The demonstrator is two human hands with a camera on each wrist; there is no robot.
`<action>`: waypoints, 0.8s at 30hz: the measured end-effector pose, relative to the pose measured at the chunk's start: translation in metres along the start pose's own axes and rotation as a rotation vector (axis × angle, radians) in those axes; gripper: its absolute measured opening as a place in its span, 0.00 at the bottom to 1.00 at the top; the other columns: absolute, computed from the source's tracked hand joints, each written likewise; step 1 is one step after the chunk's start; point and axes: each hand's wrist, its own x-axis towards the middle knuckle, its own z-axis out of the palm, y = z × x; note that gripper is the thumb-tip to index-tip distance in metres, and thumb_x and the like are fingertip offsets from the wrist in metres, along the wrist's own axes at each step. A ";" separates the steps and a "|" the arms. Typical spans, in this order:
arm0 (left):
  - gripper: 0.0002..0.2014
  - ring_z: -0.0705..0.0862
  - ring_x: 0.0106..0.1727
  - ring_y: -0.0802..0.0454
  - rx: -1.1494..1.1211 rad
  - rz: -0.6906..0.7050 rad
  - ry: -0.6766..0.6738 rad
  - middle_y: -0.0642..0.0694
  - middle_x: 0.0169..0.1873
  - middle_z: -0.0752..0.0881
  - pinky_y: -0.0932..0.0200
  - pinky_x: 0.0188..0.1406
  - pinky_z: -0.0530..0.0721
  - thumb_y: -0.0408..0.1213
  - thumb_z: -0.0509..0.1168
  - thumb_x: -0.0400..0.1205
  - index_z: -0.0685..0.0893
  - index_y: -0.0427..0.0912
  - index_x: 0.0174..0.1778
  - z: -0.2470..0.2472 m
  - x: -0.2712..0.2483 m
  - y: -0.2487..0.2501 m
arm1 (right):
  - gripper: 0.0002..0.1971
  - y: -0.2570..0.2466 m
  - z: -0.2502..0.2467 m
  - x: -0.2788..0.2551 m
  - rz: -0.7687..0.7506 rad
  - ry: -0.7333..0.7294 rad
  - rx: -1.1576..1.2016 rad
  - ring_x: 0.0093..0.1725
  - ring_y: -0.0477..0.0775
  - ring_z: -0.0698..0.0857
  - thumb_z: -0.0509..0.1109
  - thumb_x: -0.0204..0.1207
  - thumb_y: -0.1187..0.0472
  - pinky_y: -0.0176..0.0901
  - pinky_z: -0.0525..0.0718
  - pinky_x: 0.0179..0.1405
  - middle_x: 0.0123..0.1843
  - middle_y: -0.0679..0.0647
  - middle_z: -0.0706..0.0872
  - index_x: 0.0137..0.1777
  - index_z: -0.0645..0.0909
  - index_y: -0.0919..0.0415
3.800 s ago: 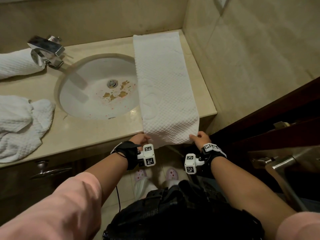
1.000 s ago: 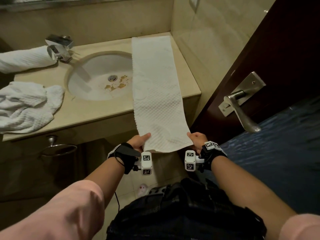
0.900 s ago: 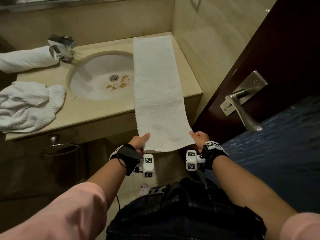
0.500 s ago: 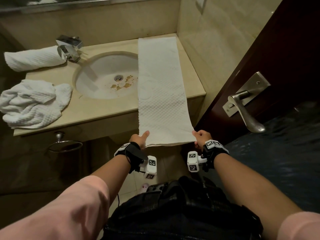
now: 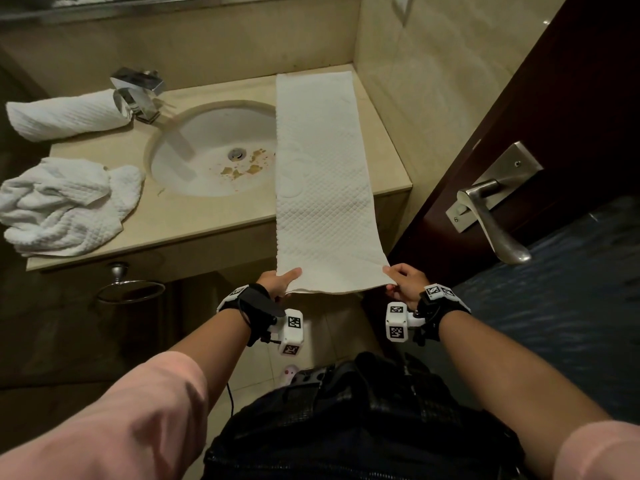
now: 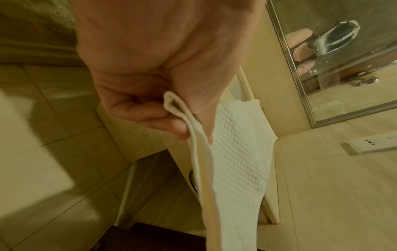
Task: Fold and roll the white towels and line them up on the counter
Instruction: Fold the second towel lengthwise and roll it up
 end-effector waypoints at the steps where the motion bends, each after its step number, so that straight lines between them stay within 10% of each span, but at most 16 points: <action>1: 0.30 0.79 0.40 0.45 -0.006 -0.006 -0.014 0.40 0.43 0.84 0.55 0.39 0.75 0.57 0.71 0.75 0.80 0.34 0.62 0.000 0.000 0.000 | 0.05 -0.001 -0.001 -0.001 0.003 -0.017 0.016 0.31 0.48 0.79 0.68 0.81 0.62 0.32 0.83 0.25 0.44 0.59 0.83 0.46 0.79 0.63; 11: 0.33 0.72 0.24 0.50 0.077 -0.002 -0.045 0.44 0.25 0.76 0.62 0.24 0.68 0.58 0.67 0.78 0.77 0.32 0.66 -0.006 -0.001 -0.001 | 0.10 0.000 0.001 0.002 -0.062 0.009 -0.124 0.24 0.47 0.75 0.68 0.81 0.63 0.33 0.75 0.19 0.35 0.60 0.80 0.38 0.73 0.62; 17: 0.22 0.70 0.25 0.51 0.129 0.002 -0.051 0.45 0.26 0.75 0.60 0.27 0.68 0.57 0.66 0.79 0.79 0.37 0.48 -0.012 -0.002 -0.003 | 0.09 0.002 0.003 0.004 -0.068 0.007 -0.210 0.23 0.50 0.75 0.70 0.79 0.66 0.38 0.74 0.20 0.38 0.64 0.82 0.40 0.72 0.60; 24: 0.24 0.72 0.27 0.54 0.101 0.004 -0.217 0.46 0.30 0.78 0.62 0.30 0.71 0.51 0.68 0.80 0.78 0.32 0.58 -0.027 0.002 -0.009 | 0.10 0.002 0.004 0.001 -0.083 0.002 -0.196 0.21 0.50 0.74 0.69 0.79 0.69 0.37 0.73 0.18 0.42 0.67 0.81 0.42 0.70 0.59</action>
